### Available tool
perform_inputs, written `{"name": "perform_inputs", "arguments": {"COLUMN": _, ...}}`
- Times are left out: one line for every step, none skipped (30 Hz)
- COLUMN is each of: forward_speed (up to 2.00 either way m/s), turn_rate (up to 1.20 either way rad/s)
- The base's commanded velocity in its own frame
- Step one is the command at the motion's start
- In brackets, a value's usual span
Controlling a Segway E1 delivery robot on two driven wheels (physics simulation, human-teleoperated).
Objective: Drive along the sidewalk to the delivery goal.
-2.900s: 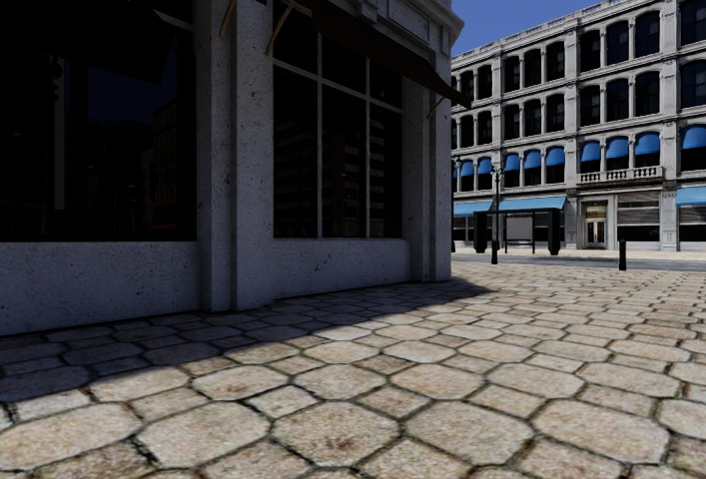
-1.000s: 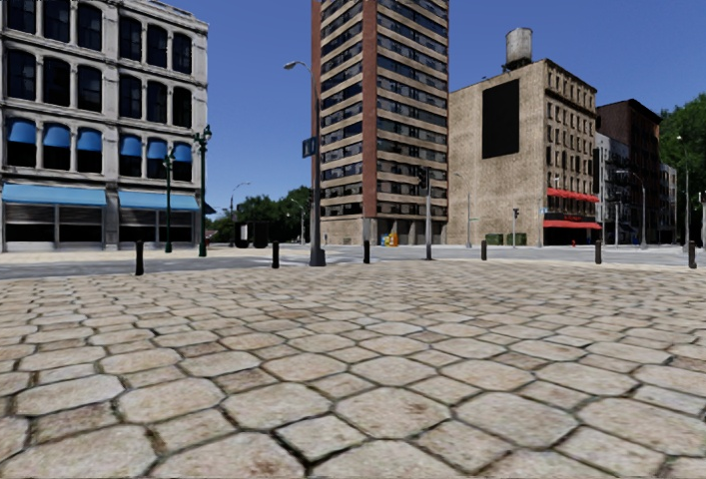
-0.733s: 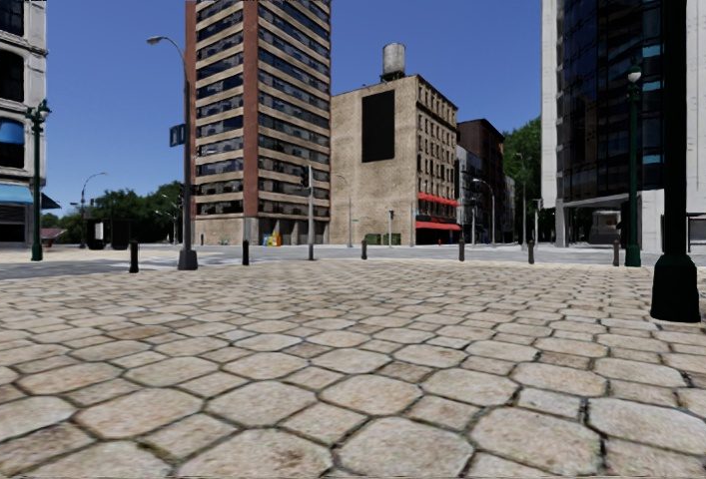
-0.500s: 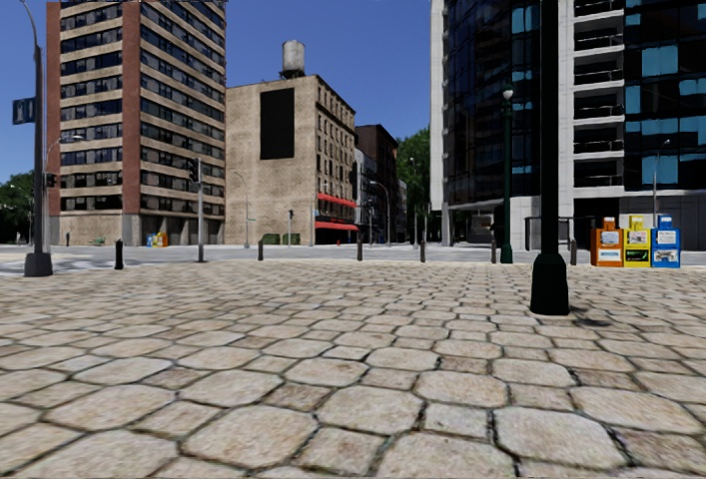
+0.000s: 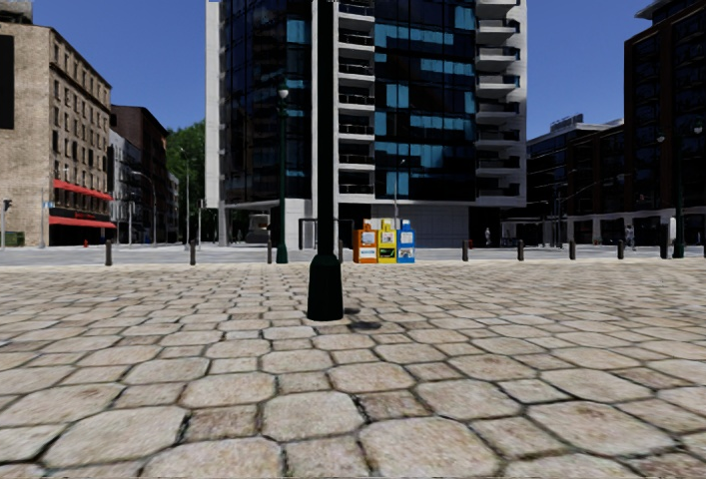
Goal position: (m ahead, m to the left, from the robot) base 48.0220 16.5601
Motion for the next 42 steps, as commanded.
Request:
{"name": "perform_inputs", "arguments": {"forward_speed": 1.58, "turn_rate": -1.14}}
{"name": "perform_inputs", "arguments": {"forward_speed": 1.58, "turn_rate": -1.14}}
{"name": "perform_inputs", "arguments": {"forward_speed": 1.58, "turn_rate": -1.14}}
{"name": "perform_inputs", "arguments": {"forward_speed": 1.57, "turn_rate": -1.14}}
{"name": "perform_inputs", "arguments": {"forward_speed": 1.57, "turn_rate": -1.14}}
{"name": "perform_inputs", "arguments": {"forward_speed": 1.57, "turn_rate": -1.14}}
{"name": "perform_inputs", "arguments": {"forward_speed": 1.57, "turn_rate": -1.14}}
{"name": "perform_inputs", "arguments": {"forward_speed": 1.57, "turn_rate": -1.14}}
{"name": "perform_inputs", "arguments": {"forward_speed": 1.57, "turn_rate": -1.14}}
{"name": "perform_inputs", "arguments": {"forward_speed": 1.56, "turn_rate": -1.14}}
{"name": "perform_inputs", "arguments": {"forward_speed": 1.56, "turn_rate": -1.14}}
{"name": "perform_inputs", "arguments": {"forward_speed": 1.56, "turn_rate": -1.14}}
{"name": "perform_inputs", "arguments": {"forward_speed": 1.55, "turn_rate": -1.14}}
{"name": "perform_inputs", "arguments": {"forward_speed": 1.52, "turn_rate": -1.14}}
{"name": "perform_inputs", "arguments": {"forward_speed": 1.52, "turn_rate": -1.14}}
{"name": "perform_inputs", "arguments": {"forward_speed": 1.51, "turn_rate": -1.14}}
{"name": "perform_inputs", "arguments": {"forward_speed": 1.5, "turn_rate": -1.13}}
{"name": "perform_inputs", "arguments": {"forward_speed": 1.49, "turn_rate": -1.13}}
{"name": "perform_inputs", "arguments": {"forward_speed": 1.49, "turn_rate": -1.13}}
{"name": "perform_inputs", "arguments": {"forward_speed": 1.46, "turn_rate": -1.12}}
{"name": "perform_inputs", "arguments": {"forward_speed": 1.43, "turn_rate": -1.01}}
{"name": "perform_inputs", "arguments": {"forward_speed": 1.43, "turn_rate": -1.01}}
{"name": "perform_inputs", "arguments": {"forward_speed": 1.42, "turn_rate": -0.81}}
{"name": "perform_inputs", "arguments": {"forward_speed": 1.41, "turn_rate": -0.05}}
{"name": "perform_inputs", "arguments": {"forward_speed": 1.4, "turn_rate": 0.0}}
{"name": "perform_inputs", "arguments": {"forward_speed": 1.4, "turn_rate": 0.0}}
{"name": "perform_inputs", "arguments": {"forward_speed": 1.4, "turn_rate": 0.0}}
{"name": "perform_inputs", "arguments": {"forward_speed": 1.4, "turn_rate": 0.0}}
{"name": "perform_inputs", "arguments": {"forward_speed": 1.39, "turn_rate": 0.0}}
{"name": "perform_inputs", "arguments": {"forward_speed": 1.37, "turn_rate": 0.0}}
{"name": "perform_inputs", "arguments": {"forward_speed": 1.35, "turn_rate": 0.0}}
{"name": "perform_inputs", "arguments": {"forward_speed": 1.35, "turn_rate": 0.0}}
{"name": "perform_inputs", "arguments": {"forward_speed": 1.34, "turn_rate": 0.0}}
{"name": "perform_inputs", "arguments": {"forward_speed": 1.33, "turn_rate": 0.0}}
{"name": "perform_inputs", "arguments": {"forward_speed": 1.33, "turn_rate": 0.0}}
{"name": "perform_inputs", "arguments": {"forward_speed": 1.33, "turn_rate": 0.0}}
{"name": "perform_inputs", "arguments": {"forward_speed": 1.33, "turn_rate": 0.0}}
{"name": "perform_inputs", "arguments": {"forward_speed": 1.33, "turn_rate": 0.0}}
{"name": "perform_inputs", "arguments": {"forward_speed": 1.33, "turn_rate": 0.0}}
{"name": "perform_inputs", "arguments": {"forward_speed": 1.33, "turn_rate": 0.0}}
{"name": "perform_inputs", "arguments": {"forward_speed": 1.33, "turn_rate": 0.0}}
{"name": "perform_inputs", "arguments": {"forward_speed": 1.43, "turn_rate": 0.0}}
